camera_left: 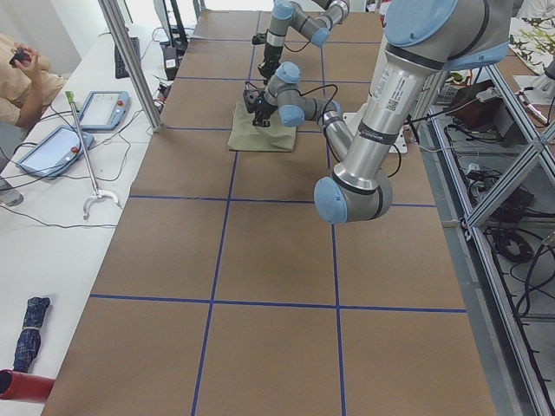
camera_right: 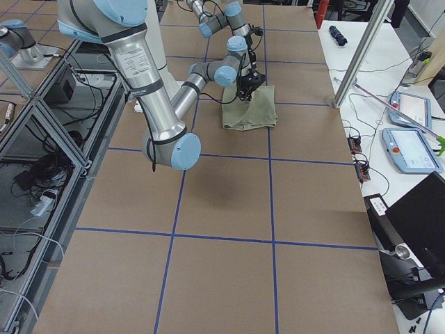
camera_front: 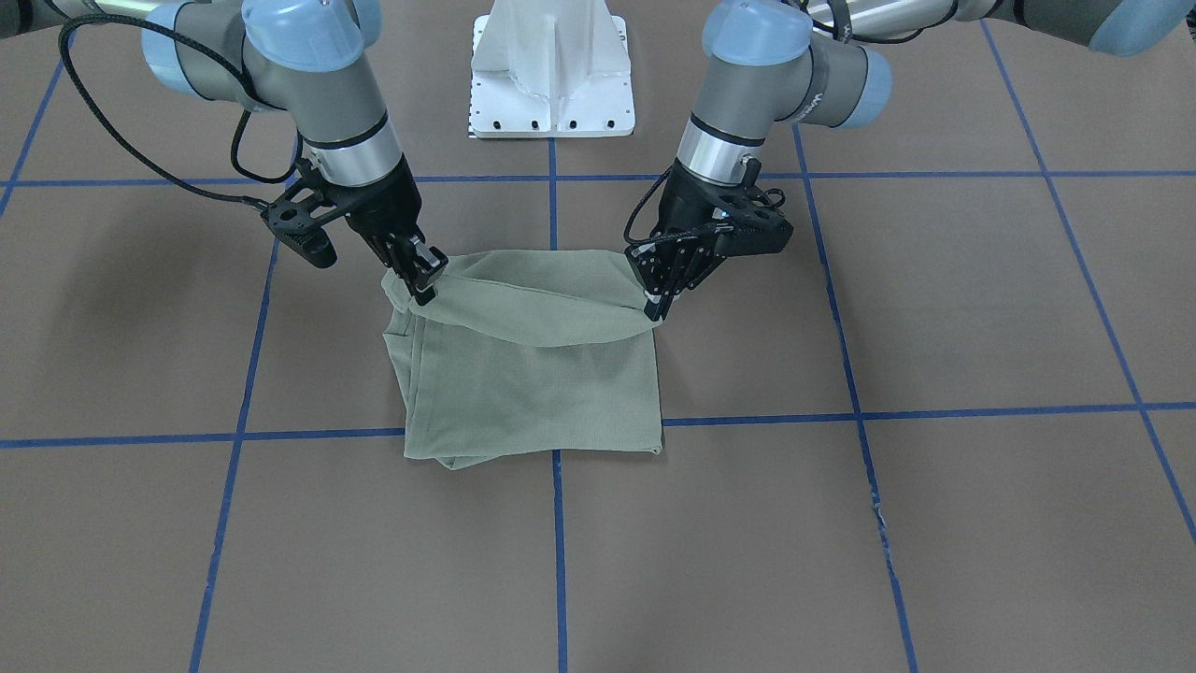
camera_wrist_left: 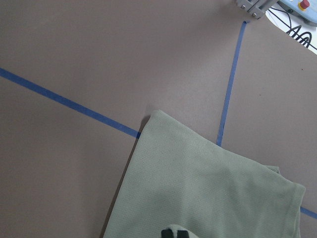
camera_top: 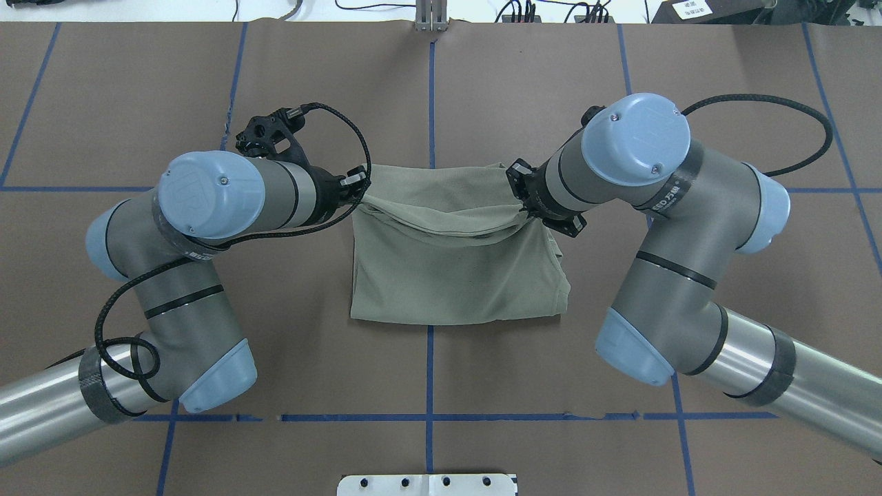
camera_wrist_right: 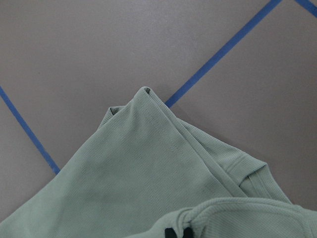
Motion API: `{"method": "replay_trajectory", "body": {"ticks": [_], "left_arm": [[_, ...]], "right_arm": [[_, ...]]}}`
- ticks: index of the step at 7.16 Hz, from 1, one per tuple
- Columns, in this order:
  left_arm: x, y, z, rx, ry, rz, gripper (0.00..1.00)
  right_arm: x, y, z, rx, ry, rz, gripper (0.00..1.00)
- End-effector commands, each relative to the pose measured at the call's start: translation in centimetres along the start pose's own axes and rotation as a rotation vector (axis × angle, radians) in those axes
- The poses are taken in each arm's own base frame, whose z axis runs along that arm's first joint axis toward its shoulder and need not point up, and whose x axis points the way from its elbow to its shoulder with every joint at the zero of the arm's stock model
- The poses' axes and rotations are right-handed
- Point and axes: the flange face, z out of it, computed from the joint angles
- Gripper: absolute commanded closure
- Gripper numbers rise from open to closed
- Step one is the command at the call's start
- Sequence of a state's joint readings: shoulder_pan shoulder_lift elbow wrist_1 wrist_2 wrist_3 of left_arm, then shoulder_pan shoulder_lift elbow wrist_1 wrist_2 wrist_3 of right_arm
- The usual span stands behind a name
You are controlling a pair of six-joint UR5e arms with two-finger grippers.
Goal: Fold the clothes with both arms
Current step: 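Lift the near edge with both grippers and fold it toward the far edge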
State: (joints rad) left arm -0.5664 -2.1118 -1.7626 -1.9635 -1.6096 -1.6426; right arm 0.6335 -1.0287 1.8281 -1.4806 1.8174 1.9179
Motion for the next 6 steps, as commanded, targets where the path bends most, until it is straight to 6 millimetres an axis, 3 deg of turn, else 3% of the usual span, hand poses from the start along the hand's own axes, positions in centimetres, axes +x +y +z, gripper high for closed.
{"method": "replay_trajectory", "body": {"ticks": [1, 4, 6], "left_arm": [[-0.2, -0.6, 1.1, 0.01, -0.017, 0.007, 1.0], [-0.6, -1.4, 1.9, 0.023, -0.035, 0.009, 1.0], [1.0, -3.4, 3.7, 0.049, -0.052, 0.028, 1.0]], "right_arm": [[-1.8, -1.9, 2.1, 0.015, -0.018, -0.008, 1.0], [-2.9, -2.5, 4.0, 0.026, 0.011, -0.018, 1.0], [-3.4, -4.5, 4.3, 0.027, 0.027, -0.042, 1.0]]}}
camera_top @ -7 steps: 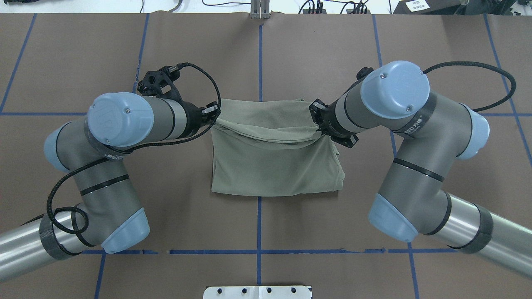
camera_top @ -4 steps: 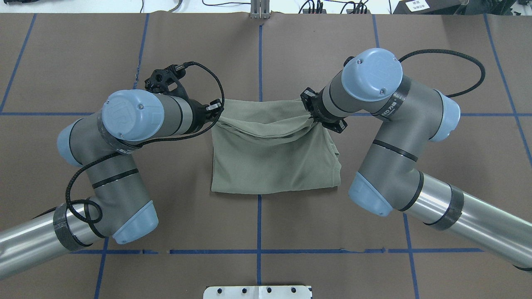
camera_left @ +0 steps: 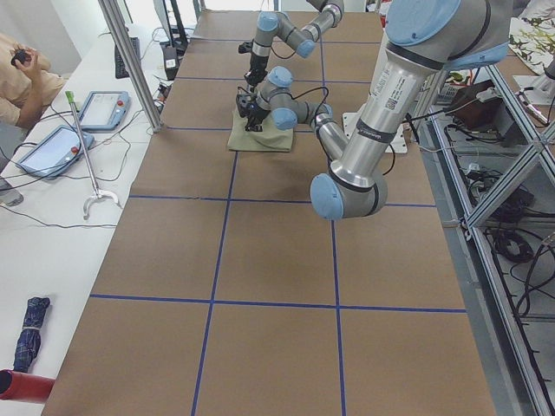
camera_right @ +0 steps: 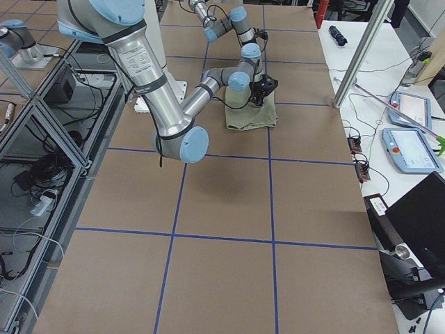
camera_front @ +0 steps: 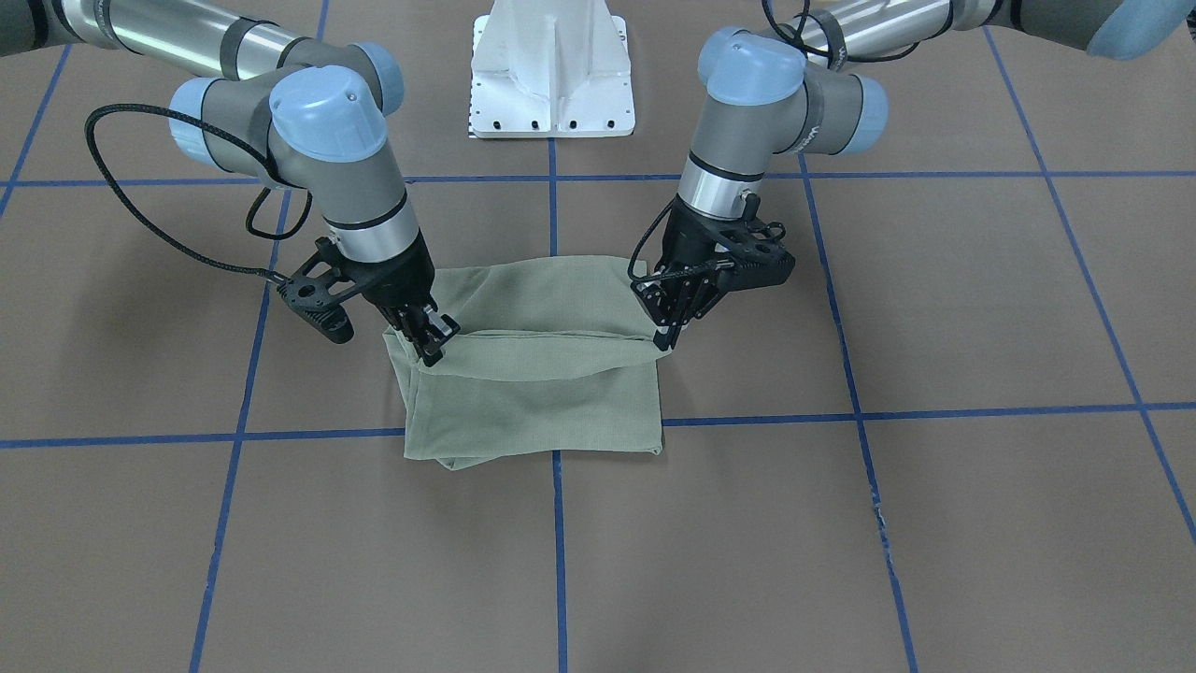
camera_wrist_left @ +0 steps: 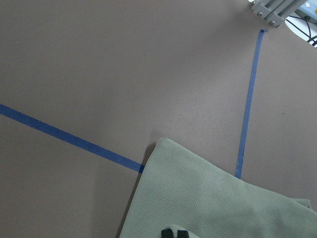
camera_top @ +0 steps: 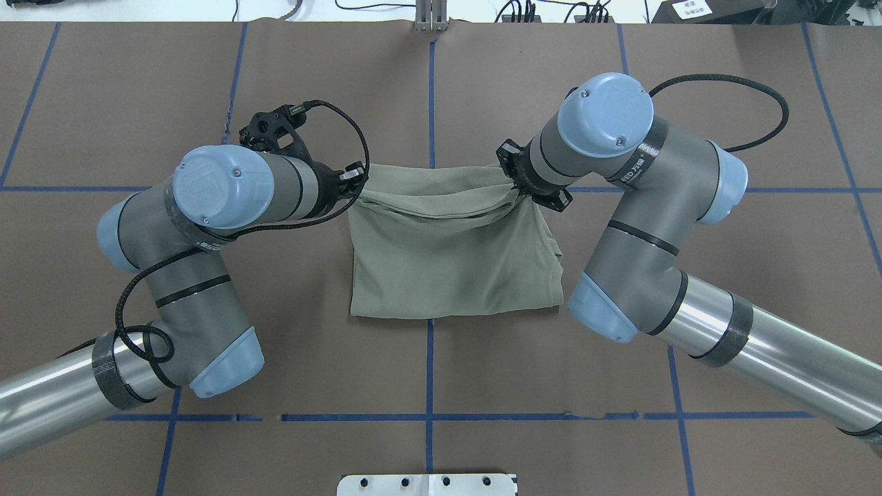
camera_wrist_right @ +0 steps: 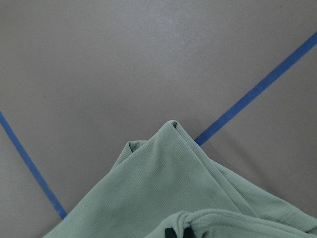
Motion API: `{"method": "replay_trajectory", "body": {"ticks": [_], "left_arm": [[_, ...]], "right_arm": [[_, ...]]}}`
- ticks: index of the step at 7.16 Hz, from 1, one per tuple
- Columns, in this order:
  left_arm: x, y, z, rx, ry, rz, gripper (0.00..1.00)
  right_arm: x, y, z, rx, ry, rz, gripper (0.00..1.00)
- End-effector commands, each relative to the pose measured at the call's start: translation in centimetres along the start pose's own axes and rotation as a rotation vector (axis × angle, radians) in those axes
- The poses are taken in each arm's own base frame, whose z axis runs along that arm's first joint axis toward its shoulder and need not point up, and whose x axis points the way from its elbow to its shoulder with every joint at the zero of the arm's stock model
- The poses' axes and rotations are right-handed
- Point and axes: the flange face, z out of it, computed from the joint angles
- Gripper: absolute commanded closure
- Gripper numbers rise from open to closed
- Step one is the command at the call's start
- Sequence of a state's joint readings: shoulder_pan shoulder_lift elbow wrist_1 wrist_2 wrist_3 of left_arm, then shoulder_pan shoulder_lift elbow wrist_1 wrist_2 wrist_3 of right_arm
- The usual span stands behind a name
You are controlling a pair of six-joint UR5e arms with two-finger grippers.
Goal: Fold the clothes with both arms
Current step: 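Lay the folded edge down and open both grippers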
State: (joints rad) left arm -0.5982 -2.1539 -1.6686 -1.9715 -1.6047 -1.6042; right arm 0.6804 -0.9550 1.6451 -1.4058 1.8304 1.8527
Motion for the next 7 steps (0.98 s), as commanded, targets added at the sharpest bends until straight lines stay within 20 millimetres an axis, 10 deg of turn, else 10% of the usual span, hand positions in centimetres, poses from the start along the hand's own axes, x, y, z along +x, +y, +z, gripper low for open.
{"method": "replay_trajectory", "body": {"ticks": [1, 5, 6, 7], "left_arm": [[0.4, -1.1, 2.4, 0.013, 0.026, 0.009, 1.0], [-0.3, -2.5, 3.5, 0.03, 0.028, 0.032, 1.0], [-1.0, -3.8, 4.4, 0.045, 0.009, 0.045, 0.57], [-2.1, -7.0, 5.0, 0.085, 0.02, 0.115, 0.3]], "right_arm": [[-1.3, -0.8, 0.3, -0.012, 0.01, -0.016, 1.0], [-3.1, -1.3, 1.2, -0.002, 0.022, -0.028, 1.0], [-2.7, -2.6, 3.0, 0.01, 0.05, -0.052, 0.86], [-2.5, -6.3, 3.9, 0.02, -0.004, -0.128, 0.01]]}}
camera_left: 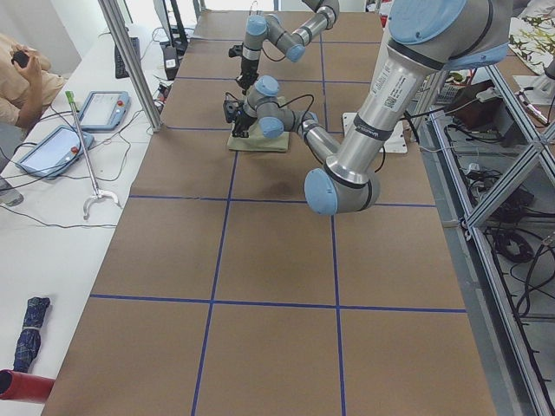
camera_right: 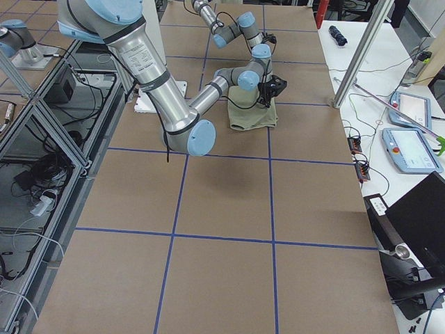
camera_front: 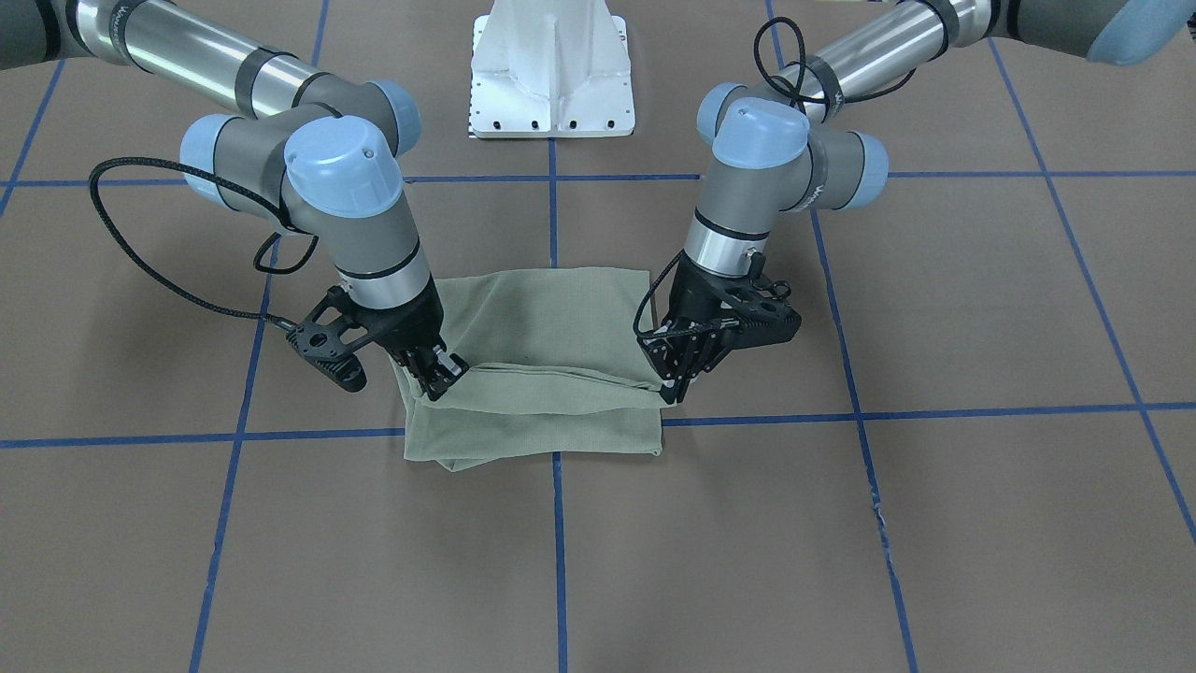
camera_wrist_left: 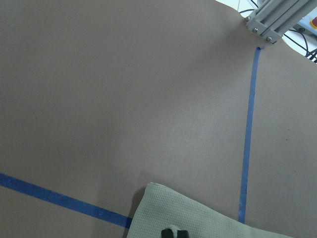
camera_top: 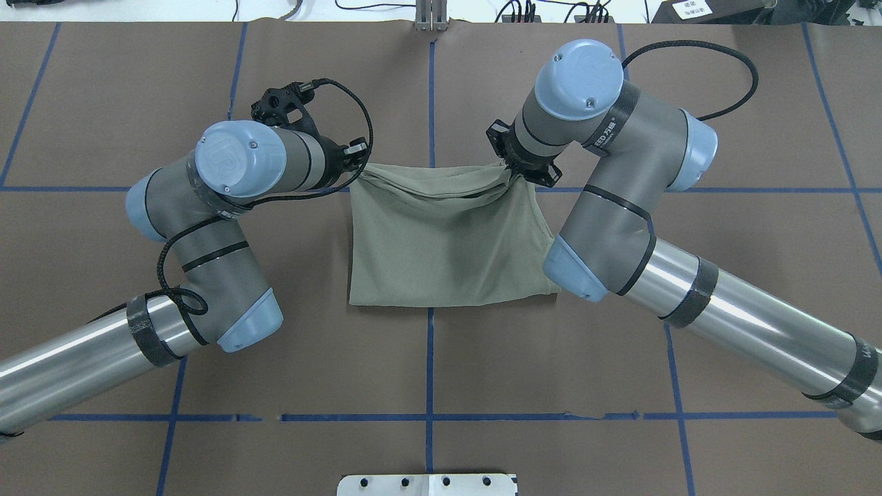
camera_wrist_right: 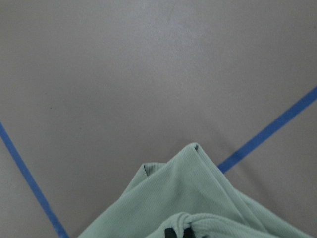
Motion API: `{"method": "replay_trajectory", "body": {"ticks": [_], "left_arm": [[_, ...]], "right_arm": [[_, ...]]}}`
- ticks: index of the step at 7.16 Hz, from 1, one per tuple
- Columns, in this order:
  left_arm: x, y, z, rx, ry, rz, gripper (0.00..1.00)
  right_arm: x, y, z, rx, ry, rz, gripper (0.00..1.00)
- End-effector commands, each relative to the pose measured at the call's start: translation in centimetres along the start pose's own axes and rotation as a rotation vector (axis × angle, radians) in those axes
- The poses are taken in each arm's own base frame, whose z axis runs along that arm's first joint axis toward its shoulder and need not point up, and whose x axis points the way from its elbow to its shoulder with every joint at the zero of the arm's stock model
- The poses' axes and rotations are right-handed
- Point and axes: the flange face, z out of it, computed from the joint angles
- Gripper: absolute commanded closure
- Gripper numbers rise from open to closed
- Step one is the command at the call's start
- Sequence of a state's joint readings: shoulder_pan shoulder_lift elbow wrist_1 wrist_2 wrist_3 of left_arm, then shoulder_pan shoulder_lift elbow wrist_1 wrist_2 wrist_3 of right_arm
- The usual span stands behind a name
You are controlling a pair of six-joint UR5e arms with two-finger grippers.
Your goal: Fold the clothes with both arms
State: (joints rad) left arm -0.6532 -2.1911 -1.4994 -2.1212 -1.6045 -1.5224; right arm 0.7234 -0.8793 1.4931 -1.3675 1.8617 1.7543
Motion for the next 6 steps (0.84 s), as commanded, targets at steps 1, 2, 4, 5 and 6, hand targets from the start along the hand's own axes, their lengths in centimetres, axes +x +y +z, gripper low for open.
{"method": "replay_trajectory", "body": {"ticks": [1, 2, 4, 5, 6], "left_arm": [[-1.6, -3.3, 1.0, 0.04, 0.002, 0.093, 0.18], [-1.7, -3.4, 1.0, 0.041, 0.0, 0.093, 0.14], [-2.6, -5.7, 0.4, 0.061, -0.006, 0.112, 0.14], [-3.8, -7.7, -0.5, 0.068, -0.011, 0.168, 0.14], [-6.8, -9.6, -2.3, -0.002, -0.004, 0.23, 0.14]], "right_arm": [[1.5, -5.7, 0.9, 0.003, -0.037, -0.111, 0.0], [1.7, -8.1, -0.1, 0.018, -0.039, -0.109, 0.0], [4.8, -13.6, -0.2, 0.025, 0.0, -0.195, 0.0], [6.8, -16.9, -1.4, 0.008, 0.005, -0.225, 0.0], [9.6, -20.7, -3.1, -0.035, 0.0, -0.247, 0.0]]}}
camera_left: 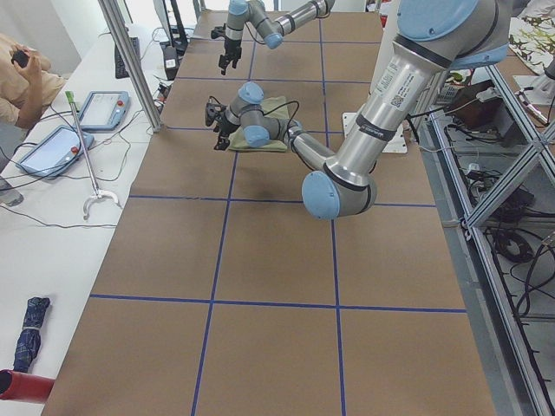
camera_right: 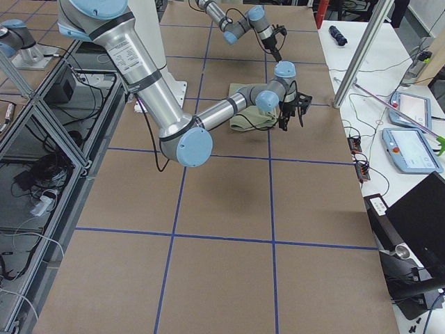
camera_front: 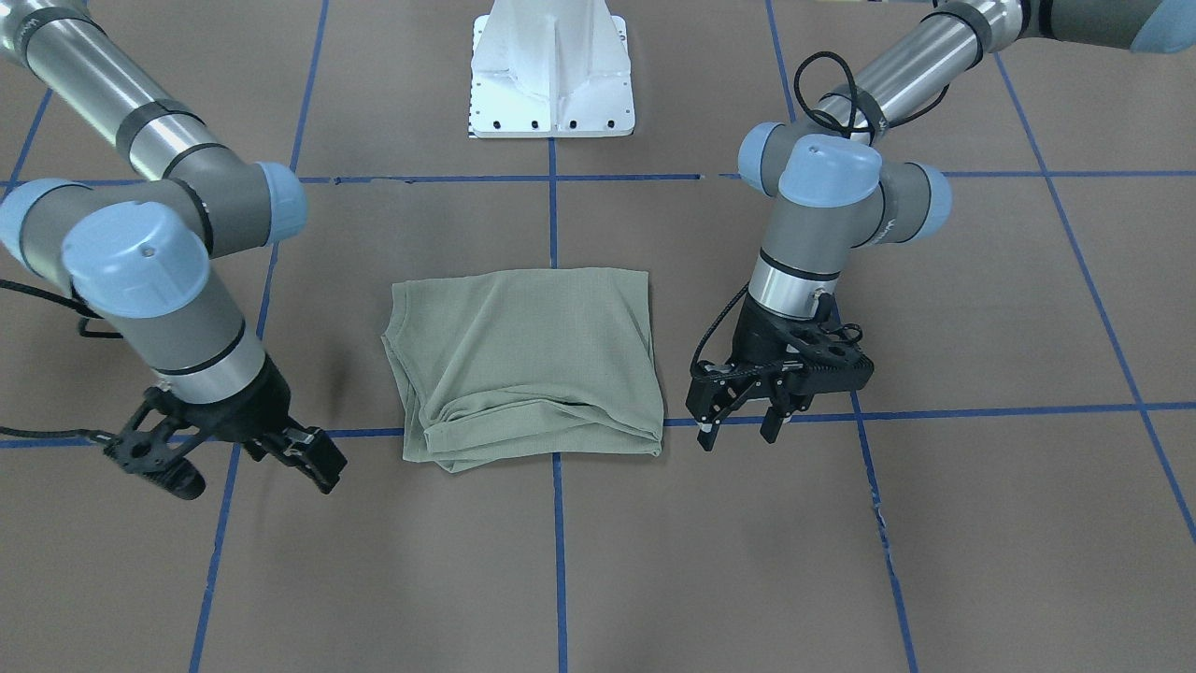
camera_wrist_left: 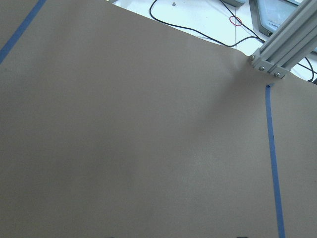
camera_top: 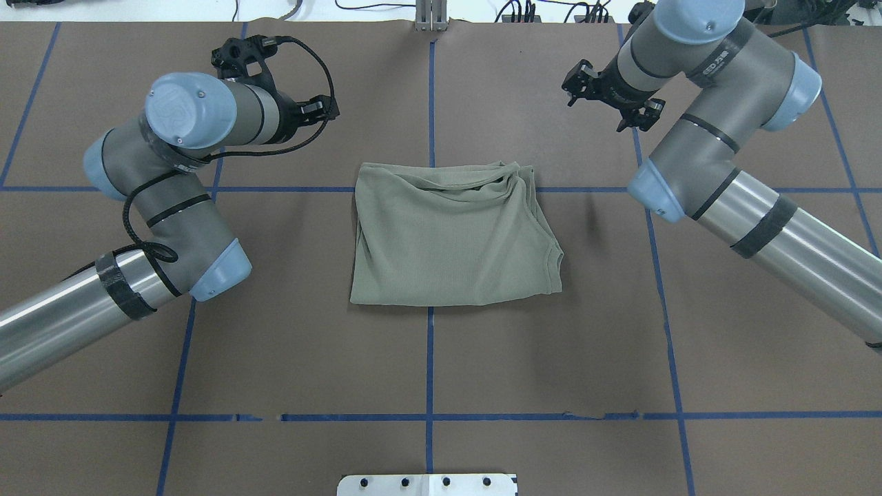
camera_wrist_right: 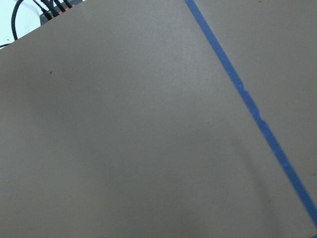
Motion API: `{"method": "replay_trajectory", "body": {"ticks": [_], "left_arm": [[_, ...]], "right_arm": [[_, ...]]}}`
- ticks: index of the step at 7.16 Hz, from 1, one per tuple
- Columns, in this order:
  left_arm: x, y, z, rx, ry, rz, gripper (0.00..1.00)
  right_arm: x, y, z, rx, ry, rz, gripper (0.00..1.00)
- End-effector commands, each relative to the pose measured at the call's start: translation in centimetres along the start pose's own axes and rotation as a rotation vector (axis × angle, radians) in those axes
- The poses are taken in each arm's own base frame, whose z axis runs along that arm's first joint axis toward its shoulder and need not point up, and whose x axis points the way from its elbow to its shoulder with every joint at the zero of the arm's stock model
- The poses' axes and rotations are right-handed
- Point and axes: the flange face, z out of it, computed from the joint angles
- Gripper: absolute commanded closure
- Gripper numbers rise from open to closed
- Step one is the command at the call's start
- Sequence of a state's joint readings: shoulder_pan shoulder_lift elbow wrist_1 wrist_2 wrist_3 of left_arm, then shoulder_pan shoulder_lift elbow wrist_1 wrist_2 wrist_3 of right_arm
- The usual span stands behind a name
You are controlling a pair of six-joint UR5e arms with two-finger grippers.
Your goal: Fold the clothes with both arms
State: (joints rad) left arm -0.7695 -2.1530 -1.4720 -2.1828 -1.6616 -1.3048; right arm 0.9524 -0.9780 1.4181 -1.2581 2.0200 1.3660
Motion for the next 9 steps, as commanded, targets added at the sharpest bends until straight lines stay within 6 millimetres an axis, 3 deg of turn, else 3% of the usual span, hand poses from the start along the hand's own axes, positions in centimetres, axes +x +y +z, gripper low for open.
{"method": "replay_trajectory", "body": {"ticks": [1, 2, 3, 4, 5, 6, 7, 8, 9], "left_arm": [[-6.6, -3.9, -4.2, -0.099, 0.03, 0.192, 0.14], [-11.7, -6.4, -6.9, -0.135, 0.033, 0.304, 0.13], [-17.5, -9.1, -9.5, -0.167, 0.03, 0.419, 0.0], [-24.3, -12.3, -12.6, -0.172, 0.007, 0.509, 0.0], [-29.7, -15.0, -15.7, -0.19, -0.013, 0.574, 0.0], [-34.8, -17.4, -19.0, -0.222, -0.063, 0.632, 0.0], [-38.8, -19.7, -22.1, -0.263, -0.103, 0.658, 0.0], [-40.9, -20.4, -23.8, -0.316, -0.124, 0.611, 0.0], [-41.5, -19.9, -24.0, -0.364, -0.137, 0.566, 0.0]], "right_arm": [[8.4, -7.1, -3.8, -0.061, -0.012, -0.09, 0.0], [13.4, -11.0, -6.2, -0.079, -0.013, -0.175, 0.0], [18.8, -14.9, -9.2, -0.085, -0.001, -0.25, 0.0], [24.0, -17.6, -12.8, -0.105, -0.003, -0.329, 0.0], [27.6, -18.3, -15.6, -0.122, 0.023, -0.393, 0.0], [30.9, -18.2, -17.0, -0.158, 0.056, -0.44, 0.0], [33.5, -18.4, -17.5, -0.179, 0.066, -0.472, 0.0], [34.1, -17.9, -17.2, -0.182, 0.075, -0.474, 0.0], [33.4, -17.6, -17.0, -0.185, 0.073, -0.486, 0.0]]}}
